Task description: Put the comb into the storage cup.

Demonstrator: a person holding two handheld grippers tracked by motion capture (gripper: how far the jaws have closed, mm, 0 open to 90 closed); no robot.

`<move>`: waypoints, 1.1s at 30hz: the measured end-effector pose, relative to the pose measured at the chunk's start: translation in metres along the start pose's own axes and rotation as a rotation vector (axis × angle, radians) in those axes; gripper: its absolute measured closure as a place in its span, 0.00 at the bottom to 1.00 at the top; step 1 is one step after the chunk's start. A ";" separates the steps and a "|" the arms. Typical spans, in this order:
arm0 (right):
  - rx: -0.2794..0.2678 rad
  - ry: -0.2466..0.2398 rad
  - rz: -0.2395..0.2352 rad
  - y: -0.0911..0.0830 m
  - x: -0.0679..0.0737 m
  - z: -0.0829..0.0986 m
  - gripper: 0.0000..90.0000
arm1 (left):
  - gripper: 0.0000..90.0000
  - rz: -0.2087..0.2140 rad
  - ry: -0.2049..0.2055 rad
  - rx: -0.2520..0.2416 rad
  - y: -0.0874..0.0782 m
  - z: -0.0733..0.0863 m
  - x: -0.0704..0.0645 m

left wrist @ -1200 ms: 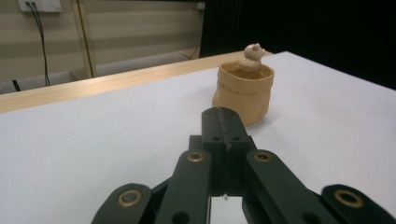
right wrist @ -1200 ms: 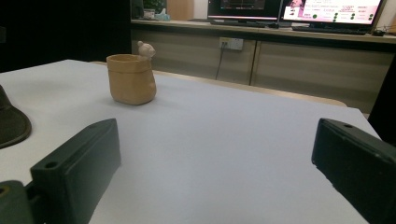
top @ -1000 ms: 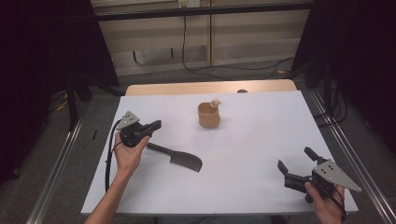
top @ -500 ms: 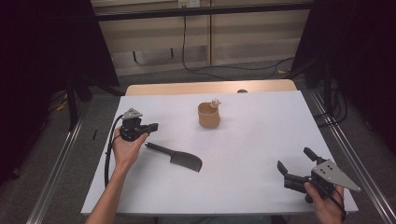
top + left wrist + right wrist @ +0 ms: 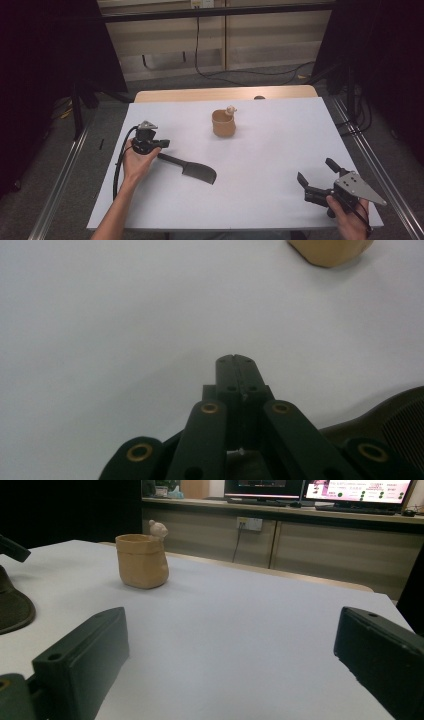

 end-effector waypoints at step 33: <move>0.002 0.002 -0.007 0.000 0.001 0.000 0.01 | 1.00 -0.034 0.010 0.119 0.004 0.023 -0.001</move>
Point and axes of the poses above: each handheld gripper's, and its own axes: y roughly forward along the jaws, z roughly out of its underside, x roughly to its left, the point moved 6 cm from there along y, roughly forward along the jaws, and after that the axes turned 1 degree about y, right-handed, at the moved point
